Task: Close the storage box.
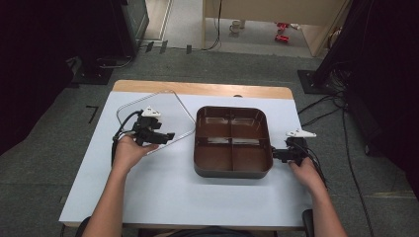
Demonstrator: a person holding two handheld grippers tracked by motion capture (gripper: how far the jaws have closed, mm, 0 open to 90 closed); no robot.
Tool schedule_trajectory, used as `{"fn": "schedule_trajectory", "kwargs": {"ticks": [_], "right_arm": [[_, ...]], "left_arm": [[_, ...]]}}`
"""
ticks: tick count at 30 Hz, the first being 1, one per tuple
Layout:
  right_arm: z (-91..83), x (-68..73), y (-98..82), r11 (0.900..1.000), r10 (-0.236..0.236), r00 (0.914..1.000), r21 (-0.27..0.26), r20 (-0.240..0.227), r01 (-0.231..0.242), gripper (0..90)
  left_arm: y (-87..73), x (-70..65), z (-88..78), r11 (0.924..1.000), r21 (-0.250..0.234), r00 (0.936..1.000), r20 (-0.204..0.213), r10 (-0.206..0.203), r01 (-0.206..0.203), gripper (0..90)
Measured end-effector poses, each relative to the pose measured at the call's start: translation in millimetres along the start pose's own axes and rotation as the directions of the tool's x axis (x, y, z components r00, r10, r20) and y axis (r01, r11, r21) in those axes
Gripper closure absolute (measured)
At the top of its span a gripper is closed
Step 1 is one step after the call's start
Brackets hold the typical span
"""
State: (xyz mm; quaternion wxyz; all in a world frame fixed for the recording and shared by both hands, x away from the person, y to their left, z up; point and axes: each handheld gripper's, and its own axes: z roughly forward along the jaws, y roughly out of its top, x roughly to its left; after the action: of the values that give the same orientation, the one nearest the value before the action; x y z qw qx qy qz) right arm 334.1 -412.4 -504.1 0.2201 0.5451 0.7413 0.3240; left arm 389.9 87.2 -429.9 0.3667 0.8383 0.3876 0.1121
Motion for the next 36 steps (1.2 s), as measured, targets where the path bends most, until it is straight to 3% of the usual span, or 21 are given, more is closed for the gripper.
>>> {"fn": "schedule_trajectory", "kwargs": {"ticks": [9, 13, 14, 16, 19, 26, 30, 36], "right_arm": [[0.1, 0.3, -0.1, 1.0, 0.0, 1.0, -0.002, 0.001, 0.0, 10.3], [0.0, 0.4, -0.1, 1.0, 0.0, 1.0, -0.002, 0.001, 0.0, 10.3], [0.0, 0.4, -0.1, 1.0, 0.001, 1.0, -0.002, 0.001, -0.001, 10.3], [0.0, 0.3, -0.1, 1.0, 0.001, 1.0, -0.002, 0.001, -0.001, 10.3], [0.0, 0.3, -0.1, 1.0, 0.001, 1.0, -0.002, 0.001, -0.001, 10.3], [0.0, 0.4, -0.2, 1.0, 0.0, 1.0, -0.002, 0.001, 0.0, 10.3], [0.0, 0.4, -0.2, 1.0, 0.001, 1.0, -0.002, 0.001, -0.001, 10.3], [0.0, 0.4, -0.2, 1.0, 0.001, 1.0, -0.002, 0.001, -0.001, 10.3]], "left_arm": [[8.1, 19.7, 5.7, 0.9996, -0.023, 0.9998, -0.016, -0.014, 0.013, 32.8], [8.6, 25.2, 9.6, 0.9996, -0.021, 0.9988, -0.044, -0.02, 0.019, 34.1], [7.6, 29.4, 13.5, 0.9997, -0.011, 0.9975, -0.067, -0.022, 0.021, 36.5], [7.2, 31.9, 15.5, 0.9995, -0.011, 0.9972, -0.069, -0.03, 0.029, 36.5], [7.5, 39.9, 19.2, 0.9989, -0.013, 0.9959, -0.077, -0.047, 0.046, 36.9], [9.8, 60.6, 20.9, 0.9921, -0.067, 0.9927, -0.05, -0.109, 0.106, 43.1], [12.3, 70.1, 21.5, 0.989, -0.094, 0.9906, -0.065, -0.12, 0.114, 44.0], [5.7, 83.7, 33.6, 0.9859, -0.078, 0.9849, -0.079, -0.154, 0.148, 44.3]]}}
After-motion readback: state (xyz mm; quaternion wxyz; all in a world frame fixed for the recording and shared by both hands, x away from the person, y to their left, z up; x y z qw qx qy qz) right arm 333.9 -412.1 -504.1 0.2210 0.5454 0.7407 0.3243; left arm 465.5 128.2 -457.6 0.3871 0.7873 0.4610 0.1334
